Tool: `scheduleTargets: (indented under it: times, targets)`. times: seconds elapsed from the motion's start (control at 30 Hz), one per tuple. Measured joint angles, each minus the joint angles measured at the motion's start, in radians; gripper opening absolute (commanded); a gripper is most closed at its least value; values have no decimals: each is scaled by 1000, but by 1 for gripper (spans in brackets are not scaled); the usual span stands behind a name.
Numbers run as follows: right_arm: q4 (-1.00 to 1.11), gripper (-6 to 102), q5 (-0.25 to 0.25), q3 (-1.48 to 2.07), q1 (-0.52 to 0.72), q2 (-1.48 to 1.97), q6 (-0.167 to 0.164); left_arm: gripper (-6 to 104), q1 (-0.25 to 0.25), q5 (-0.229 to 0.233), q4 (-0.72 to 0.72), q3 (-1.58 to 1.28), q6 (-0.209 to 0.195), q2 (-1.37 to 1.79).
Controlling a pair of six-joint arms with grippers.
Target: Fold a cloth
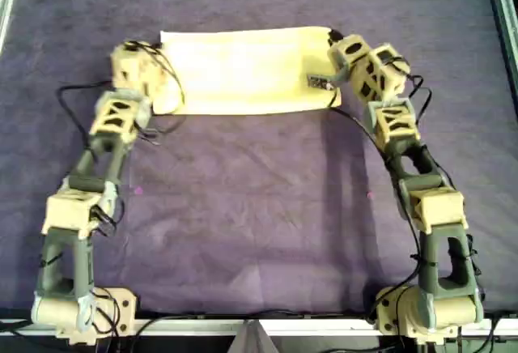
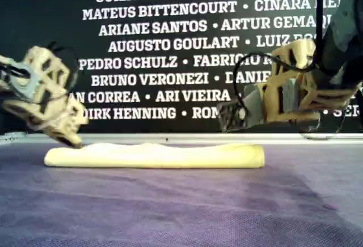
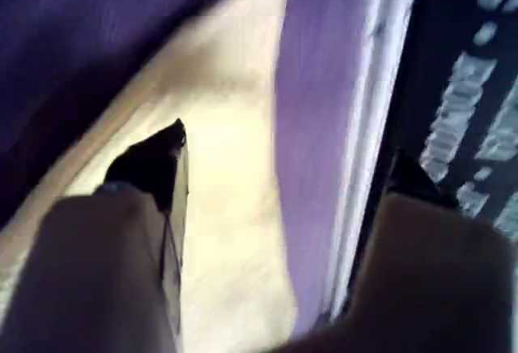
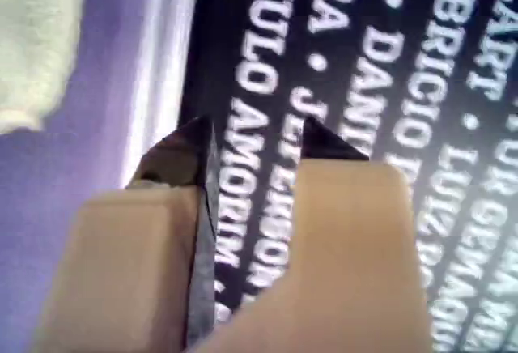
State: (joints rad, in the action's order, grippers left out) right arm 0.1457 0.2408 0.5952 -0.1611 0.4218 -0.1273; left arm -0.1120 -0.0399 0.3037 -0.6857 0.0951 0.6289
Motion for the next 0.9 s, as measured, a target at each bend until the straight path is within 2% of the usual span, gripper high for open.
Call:
scheduleTargets:
  times: [0.1,0.27,0.37,0.6,0.9]
  targets:
    - [-98,43,2,57,31,149,0,86,34,11,129,-94,0,178]
    - [-439,43,2,227,34,485,0,86,37,-3,416,-316,6,560]
    - [-638,43,2,344,14,678,6,86,37,-3,518,-446,2,764]
    - [-937,43,3,690,40,1166,6,86,37,-3,592,-827,-3,1305]
    - [-968,43,-6,1347,41,1942,0,86,37,-11,594,-1351,-2,1979]
